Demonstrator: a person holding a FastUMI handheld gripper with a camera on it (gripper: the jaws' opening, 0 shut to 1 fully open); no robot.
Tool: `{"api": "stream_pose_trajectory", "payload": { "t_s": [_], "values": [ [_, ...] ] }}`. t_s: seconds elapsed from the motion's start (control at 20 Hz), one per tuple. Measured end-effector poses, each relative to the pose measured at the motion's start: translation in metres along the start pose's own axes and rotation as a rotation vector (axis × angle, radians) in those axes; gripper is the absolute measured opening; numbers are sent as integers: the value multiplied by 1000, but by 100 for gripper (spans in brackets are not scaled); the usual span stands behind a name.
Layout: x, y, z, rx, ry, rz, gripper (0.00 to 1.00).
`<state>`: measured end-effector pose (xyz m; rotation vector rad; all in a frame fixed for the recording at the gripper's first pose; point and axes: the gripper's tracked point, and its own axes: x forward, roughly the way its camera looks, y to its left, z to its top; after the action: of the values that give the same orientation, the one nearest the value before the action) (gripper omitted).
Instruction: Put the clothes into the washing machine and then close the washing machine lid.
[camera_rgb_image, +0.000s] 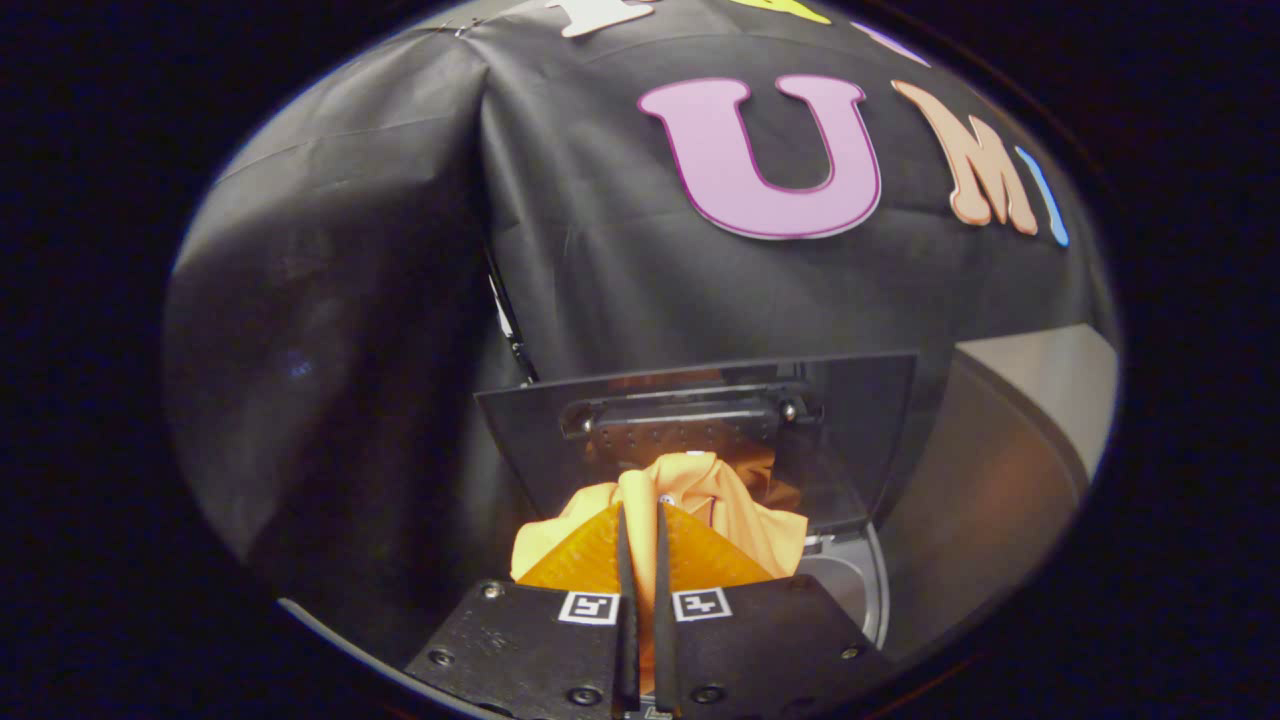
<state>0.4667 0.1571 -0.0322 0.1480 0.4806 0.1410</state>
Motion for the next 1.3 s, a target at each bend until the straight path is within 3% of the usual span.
{"api": "stream_pose_trajectory", "payload": {
  "t_s": [0.05,0.35,0.7,1.3],
  "values": [
    [4,-3,-6,4,13,-12,8],
    [4,-18,15,-117,-106,-85,48],
    [3,-20,45,-108,-149,-114,97],
    [37,-21,117,-148,-204,-193,97]
  ]
}}
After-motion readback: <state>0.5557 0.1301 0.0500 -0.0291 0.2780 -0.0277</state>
